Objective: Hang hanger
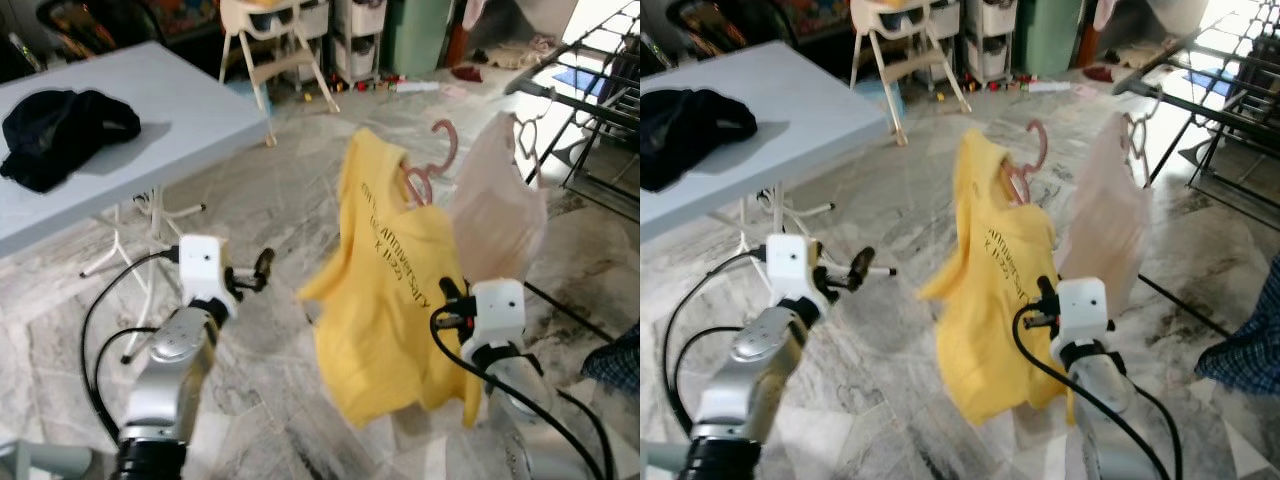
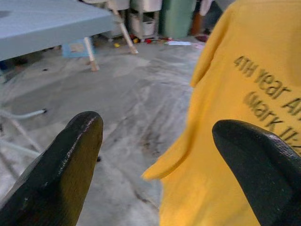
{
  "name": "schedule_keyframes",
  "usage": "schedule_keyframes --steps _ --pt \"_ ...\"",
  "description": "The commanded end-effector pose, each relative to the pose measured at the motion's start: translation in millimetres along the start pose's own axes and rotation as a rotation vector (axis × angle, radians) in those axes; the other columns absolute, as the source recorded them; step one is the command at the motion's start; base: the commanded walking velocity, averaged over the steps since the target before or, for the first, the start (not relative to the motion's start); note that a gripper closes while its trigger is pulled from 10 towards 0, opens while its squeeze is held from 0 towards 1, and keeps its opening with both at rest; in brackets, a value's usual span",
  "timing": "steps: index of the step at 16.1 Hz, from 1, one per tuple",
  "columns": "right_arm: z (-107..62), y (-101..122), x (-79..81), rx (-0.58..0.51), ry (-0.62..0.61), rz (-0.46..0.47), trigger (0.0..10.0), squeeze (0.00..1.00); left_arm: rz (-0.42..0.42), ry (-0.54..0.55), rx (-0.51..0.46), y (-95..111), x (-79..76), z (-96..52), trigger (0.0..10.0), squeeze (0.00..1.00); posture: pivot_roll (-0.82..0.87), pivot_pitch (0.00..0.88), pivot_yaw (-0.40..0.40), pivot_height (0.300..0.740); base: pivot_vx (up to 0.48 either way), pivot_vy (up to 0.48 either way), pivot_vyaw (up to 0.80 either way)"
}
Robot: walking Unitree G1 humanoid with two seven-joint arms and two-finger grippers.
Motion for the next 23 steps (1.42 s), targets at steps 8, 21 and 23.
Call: schedule_keyframes --steps 8,21,23 --pt "2.7 22 12.1 -0.091 0.05 -0.029 10.0 0.0 0.0 -0.012 -0.009 2 -14.0 -2.1 10.0 0.0 -0.12 0.084 0.082 0.74 0.0 -0.168 0.24" --pt "2.9 20 16.8 -0.081 0.08 -0.024 10.0 0.0 -0.008 0.076 -0.004 -6 1.8 -9.3 10.0 0.0 -0.12 0.086 0.07 0.74 0.0 -0.136 0.04" --pt "3.3 20 18.5 -0.081 0.089 -0.026 10.0 0.0 0.002 0.092 -0.001 -8 4.5 -10.4 10.0 0.0 -0.12 0.085 0.067 0.74 0.0 0.0 0.0"
Point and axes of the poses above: a point about 5 cm out from each wrist's last joint towards the gripper, its own z axis pointing out of the wrist towards the gripper, its own y axis along the axis of the wrist's last joint, x = y × z, the point moved 5 cm from there along z, pointing out of the wrist towards the gripper, and after that the axes turned 10 degrees about z, right-handed, at the moved point
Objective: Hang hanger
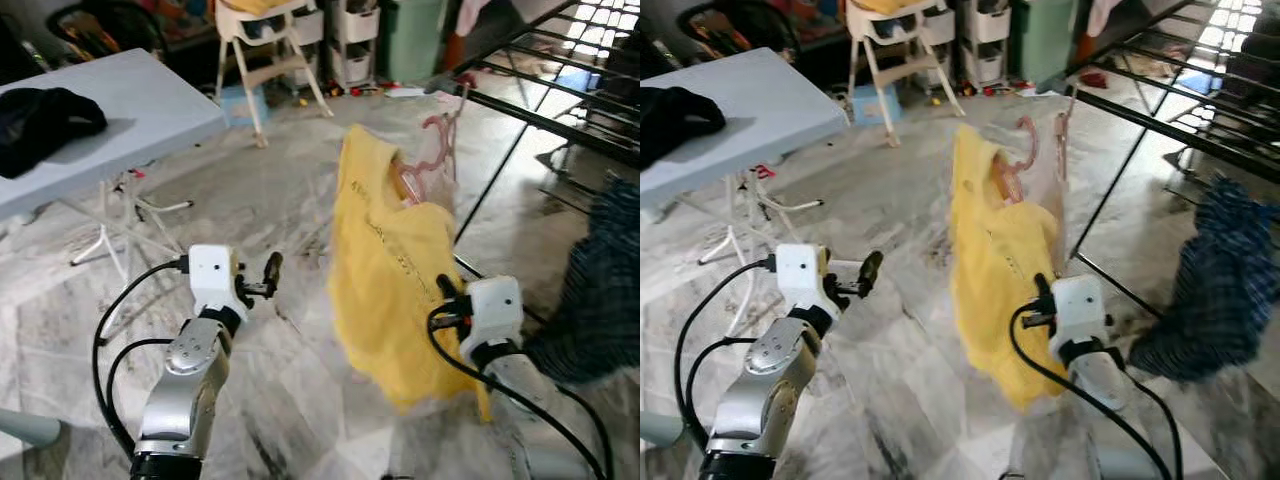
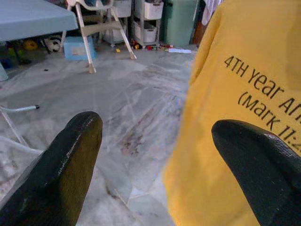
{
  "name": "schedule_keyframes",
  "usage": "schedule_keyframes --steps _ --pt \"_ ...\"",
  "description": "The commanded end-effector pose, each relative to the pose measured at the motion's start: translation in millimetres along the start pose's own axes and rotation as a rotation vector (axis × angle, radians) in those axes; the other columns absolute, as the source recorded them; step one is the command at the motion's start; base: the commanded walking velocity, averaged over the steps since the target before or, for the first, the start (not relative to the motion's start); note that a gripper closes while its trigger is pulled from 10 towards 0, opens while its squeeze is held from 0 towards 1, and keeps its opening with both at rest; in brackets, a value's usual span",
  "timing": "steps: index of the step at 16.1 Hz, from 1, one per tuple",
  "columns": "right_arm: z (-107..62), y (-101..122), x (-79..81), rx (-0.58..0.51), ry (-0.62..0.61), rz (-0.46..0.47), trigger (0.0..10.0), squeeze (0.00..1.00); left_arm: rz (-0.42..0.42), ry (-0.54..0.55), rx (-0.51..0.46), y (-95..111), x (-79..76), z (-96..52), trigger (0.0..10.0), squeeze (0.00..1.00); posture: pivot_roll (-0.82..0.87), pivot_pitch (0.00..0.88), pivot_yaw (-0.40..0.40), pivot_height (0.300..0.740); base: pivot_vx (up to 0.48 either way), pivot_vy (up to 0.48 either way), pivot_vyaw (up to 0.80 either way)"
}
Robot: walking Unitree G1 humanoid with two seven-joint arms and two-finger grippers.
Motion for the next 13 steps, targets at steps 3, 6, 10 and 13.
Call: schedule_keyframes --steps 3,6,10,13 --pt "3.5 19.9 6.1 -0.076 0.03 -0.001 10.0 0.0 0.015 0.041 0.0 -1.1 10.2 -0.8 10.0 0.0 -0.12 0.085 0.067 0.74 0.0 0.0 0.0" --pt "3.3 19.7 5.7 -0.075 0.027 -0.002 10.0 0.0 0.01 0.037 0.005 -2.7 11.5 -0.3 10.0 0.0 -0.12 0.084 0.07 0.74 0.0 0.0 0.0" --pt "1.1 18.9 3.5 -0.075 0.019 -0.002 10.0 0.0 -0.019 0.035 -0.028 3.5 13.7 1.2 10.0 0.0 -0.13 0.08 0.073 0.74 0.439 0.0 0.0" --pt "1.3 19.7 3.2 -0.077 0.018 -0.004 10.0 0.0 -0.028 0.055 -0.009 -0.3 13.5 2.0 10.0 0.0 -0.13 0.081 0.073 0.74 0.136 0.084 0.0"
Point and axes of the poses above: a point about 5 cm out from each wrist's last joint towards the gripper, its own z axis pointing out of the wrist towards the gripper, its own y axis along the axis of the wrist's last joint, x = y × z, the point moved 5 cm from there along z, pointing out of the wrist towards the gripper, and after that the axes turned 10 degrees about z, right-handed, at the moved point
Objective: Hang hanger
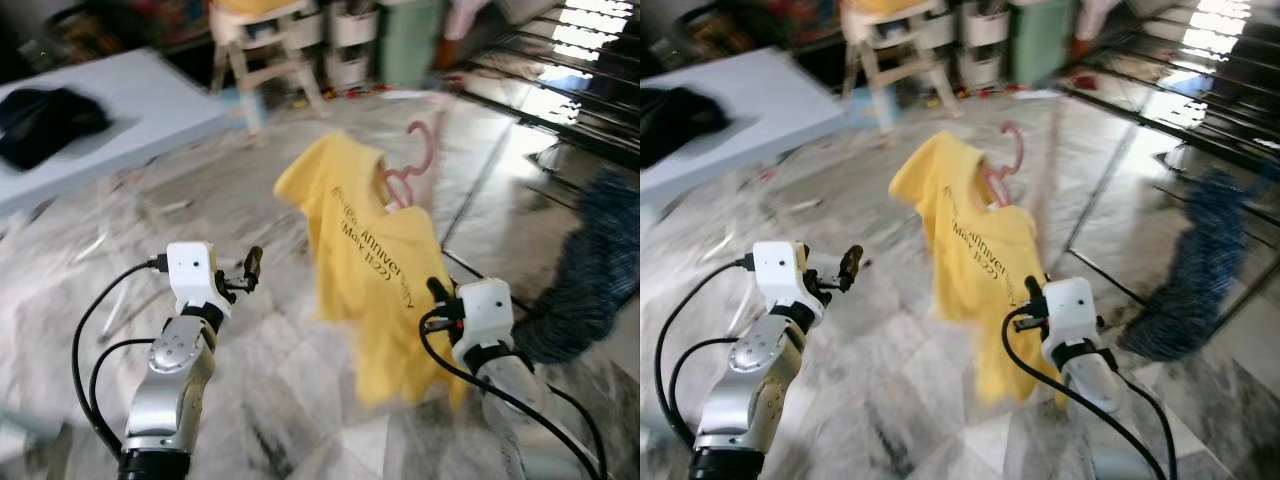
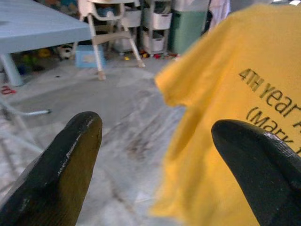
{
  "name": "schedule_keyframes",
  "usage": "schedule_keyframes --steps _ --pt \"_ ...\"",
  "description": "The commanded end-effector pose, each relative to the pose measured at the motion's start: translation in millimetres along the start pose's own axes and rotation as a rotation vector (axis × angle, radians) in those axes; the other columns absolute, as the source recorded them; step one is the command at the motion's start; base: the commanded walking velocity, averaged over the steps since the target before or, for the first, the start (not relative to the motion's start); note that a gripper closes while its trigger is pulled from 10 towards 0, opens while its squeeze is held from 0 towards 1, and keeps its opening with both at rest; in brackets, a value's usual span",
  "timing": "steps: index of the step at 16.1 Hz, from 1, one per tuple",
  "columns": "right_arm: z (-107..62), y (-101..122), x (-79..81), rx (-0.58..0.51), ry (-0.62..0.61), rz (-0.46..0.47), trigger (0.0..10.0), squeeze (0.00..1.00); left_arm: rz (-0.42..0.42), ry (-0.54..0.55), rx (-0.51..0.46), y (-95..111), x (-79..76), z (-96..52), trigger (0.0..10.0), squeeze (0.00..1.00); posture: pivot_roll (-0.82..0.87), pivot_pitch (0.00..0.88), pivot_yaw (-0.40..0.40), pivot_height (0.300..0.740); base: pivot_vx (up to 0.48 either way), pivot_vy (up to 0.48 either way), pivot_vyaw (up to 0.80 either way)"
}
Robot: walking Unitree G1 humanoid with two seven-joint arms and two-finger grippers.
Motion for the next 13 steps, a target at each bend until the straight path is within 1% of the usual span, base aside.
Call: schedule_keyframes --steps 1,3,6,7,9,11,12,13 --pt "2.5 20 3.6 -0.079 0.014 0.001 10.0 0.0 0.002 0.007 0.02 -6 1.4 -1.3 10.0 0.0 -0.13 0.078 0.072 0.74 0.0 0.0 0.0" --pt "3.3 20 3.7 -0.075 0.019 0.0 10.0 0.0 0.02 0.011 0.047 -13 1.8 -2.5 10.0 0.0 -0.13 0.076 0.07 0.74 0.0 0.0 0.0" --pt "3.4 19 5.9 -0.072 0.039 0.004 10.0 0.0 0.066 0.013 0.059 -19 4.5 -5.9 10.0 0.0 -0.13 0.074 0.069 0.74 0.0 0.0 0.0" --pt "3.4 19 6.4 -0.07 0.047 0.001 10.0 0.0 0.065 0.011 0.06 -19 4.3 -5.9 10.0 0.0 -0.13 0.074 0.069 0.74 0.0 0.0 0.0" --pt "2.4 20 12.9 -0.058 0.149 -0.028 10.0 0.0 0.055 -0.051 0.076 -20 -1.4 -5.9 10.0 0.0 -0.13 0.077 0.07 0.74 0.0 0.0 0.0" --pt "-0.2 20 20.2 -0.035 0.271 -0.087 10.0 0.0 0.056 -0.117 0.08 -17 -7.4 -3.6 10.0 0.0 -0.13 0.08 0.071 0.74 0.0 0.0 0.0" --pt "-3.5 20 26.1 -0.015 0.353 -0.106 10.0 0.0 0.041 -0.147 0.071 -11 -10.1 -0.7 10.0 0.0 -0.13 0.082 0.071 0.74 0.0 0.0 0.0" --pt "-6.9 18 30.1 0.003 0.413 -0.132 10.0 0.0 0.008 -0.174 0.069 -7 -14.1 1.7 10.0 0.0 -0.13 0.082 0.07 0.74 0.0 0.0 0.0"
Point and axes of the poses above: a point about 5 cm out from each wrist's last joint towards the gripper, its own z axis pointing out of the wrist towards the gripper, its own y axis along the axis of the wrist's last joint, x = y × z, the point moved 5 cm from there along z, pointing out of the wrist towards the gripper, and after that the axes turned 10 degrees about z, right-handed, at the moved point
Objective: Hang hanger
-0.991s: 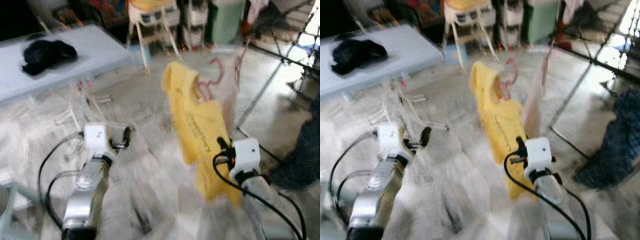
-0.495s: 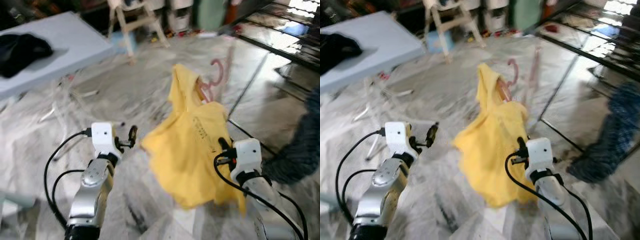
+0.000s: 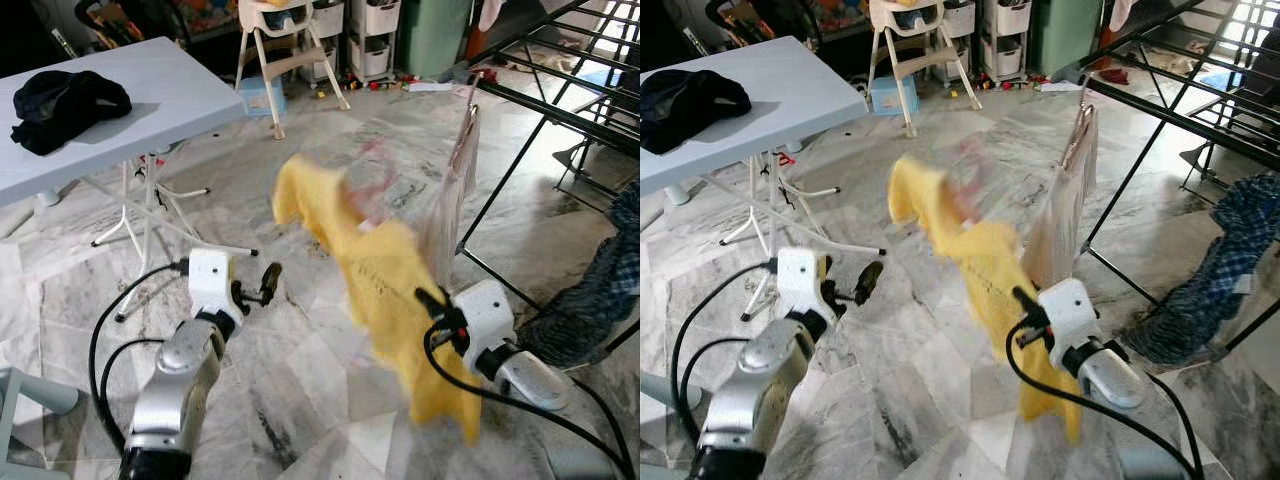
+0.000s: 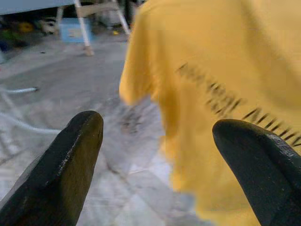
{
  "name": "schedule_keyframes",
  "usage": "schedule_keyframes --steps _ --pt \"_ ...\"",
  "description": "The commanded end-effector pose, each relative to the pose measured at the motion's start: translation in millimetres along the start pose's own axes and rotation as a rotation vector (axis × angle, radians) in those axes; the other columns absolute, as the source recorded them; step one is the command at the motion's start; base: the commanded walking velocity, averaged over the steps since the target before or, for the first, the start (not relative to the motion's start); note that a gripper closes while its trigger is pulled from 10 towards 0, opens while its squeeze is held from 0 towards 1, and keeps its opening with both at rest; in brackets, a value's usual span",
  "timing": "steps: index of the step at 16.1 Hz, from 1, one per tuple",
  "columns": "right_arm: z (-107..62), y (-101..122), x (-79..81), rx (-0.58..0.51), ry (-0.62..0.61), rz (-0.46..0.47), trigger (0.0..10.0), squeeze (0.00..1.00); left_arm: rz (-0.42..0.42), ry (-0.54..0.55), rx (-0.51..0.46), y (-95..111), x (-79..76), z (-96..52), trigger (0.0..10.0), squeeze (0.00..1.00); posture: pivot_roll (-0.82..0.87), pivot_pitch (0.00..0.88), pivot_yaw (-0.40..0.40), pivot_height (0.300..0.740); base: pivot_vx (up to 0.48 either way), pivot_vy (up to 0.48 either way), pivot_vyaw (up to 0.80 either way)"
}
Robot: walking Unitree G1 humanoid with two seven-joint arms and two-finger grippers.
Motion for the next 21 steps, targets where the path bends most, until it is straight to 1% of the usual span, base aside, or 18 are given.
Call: schedule_keyframes --steps 1,2,3,4,5,7,8,10,11,12,14,15,16,17,18,21 --pt "-0.2 21 20.3 -0.078 0.145 -0.065 10.0 0.0 -0.063 -0.074 -0.031 15 -7.9 2.7 10.0 0.0 -0.13 0.084 0.071 0.74 0.0 0.0 0.0" --pt "-1.9 20 23.0 -0.071 0.171 -0.099 10.0 0.0 -0.088 -0.109 -0.036 20 -12.8 3.3 10.0 0.0 -0.13 0.085 0.071 0.74 0.0 0.0 0.0" --pt "-2.4 20 23.5 -0.069 0.177 -0.115 10.0 0.0 -0.098 -0.12 -0.034 21 -14.3 3.5 10.0 0.0 -0.13 0.085 0.071 0.74 0.0 0.0 0.0" --pt "-3.6 16 24.6 -0.053 0.191 -0.125 10.0 0.0 -0.145 -0.176 -0.047 29 -21.6 3.1 10.0 0.0 -0.13 0.088 0.071 0.74 0.0 0.0 0.0" --pt "-3.6 16 23.6 -0.057 0.183 -0.158 10.0 0.0 -0.167 -0.206 -0.035 30 -26.3 2.6 10.0 0.0 -0.13 0.089 0.072 0.74 0.0 0.0 0.0" --pt "-2.1 17 24.0 -0.066 0.175 -0.175 10.0 0.0 -0.222 -0.245 -0.038 36 -34.1 1.4 10.0 0.0 -0.13 0.093 0.073 0.74 0.0 0.0 0.0" --pt "-1.9 16 29.2 -0.07 0.19 -0.171 10.0 0.0 -0.27 -0.241 -0.045 40 -35.9 1.9 10.0 0.0 -0.13 0.097 0.072 0.74 0.0 0.0 0.0" --pt "-2.4 15 31.5 -0.066 0.2 -0.173 10.0 0.0 -0.295 -0.24 -0.04 41 -36.2 1.7 10.0 0.0 -0.13 0.098 0.072 0.74 0.0 0.0 0.0" --pt "-2.2 3 22.2 -0.021 0.151 -0.241 10.0 0.0 -0.296 -0.251 -0.088 59 -39.1 -1.8 10.0 0.0 -0.13 0.101 0.071 0.74 0.0 0.0 0.0" --pt "-1.0 1 15.6 -0.014 0.116 -0.253 10.0 0.0 -0.294 -0.221 -0.109 65 -34.0 -3.8 10.0 0.0 -0.12 0.102 0.071 0.74 0.0 0.0 0.0" --pt "2.6 1 8.2 -0.015 0.065 -0.271 10.0 0.0 -0.288 -0.136 -0.141 73 -20.7 -7.4 10.0 0.0 -0.12 0.101 0.071 0.74 0.0 0.0 0.0" --pt "3.8 0 7.2 -0.011 0.06 -0.274 10.0 0.0 -0.307 -0.119 -0.172 80 -18.4 -10.0 10.0 0.0 -0.12 0.101 0.071 0.74 0.0 0.0 0.0" --pt "5.3 2 9.1 -0.023 0.064 -0.267 10.0 0.0 -0.31 -0.125 -0.17 83 -21.7 -11.8 10.0 0.0 -0.11 0.101 0.069 0.74 0.0 0.0 0.0" --pt "8.1 4 13.9 -0.042 0.076 -0.263 10.0 0.0 -0.307 -0.136 -0.142 79 -27.7 -11.9 10.0 0.0 -0.11 0.099 0.07 0.74 0.0 0.0 0.0" --pt "9.6 5 16.6 -0.052 0.085 -0.268 10.0 0.0 -0.312 -0.132 -0.125 72 -29.2 -10.8 10.0 0.0 -0.11 0.096 0.07 0.74 0.0 0.0 0.0" --pt "13.6 17 11.7 -0.093 0.048 -0.252 10.0 0.0 -0.324 -0.081 -0.046 47 -25.5 -6.3 10.0 0.0 -0.11 0.095 0.073 0.74 0.0 0.0 0.0"
Point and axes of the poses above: a point about 5 cm out from each wrist's last joint towards the gripper, its own z axis pointing out of the wrist towards the gripper, its own y axis along the axis of the wrist's last joint, x = y × z, the point moved 5 cm from there along z, pointing out of the wrist towards the gripper, and after that the axes turned 10 degrees about z, right-handed, at the moved point
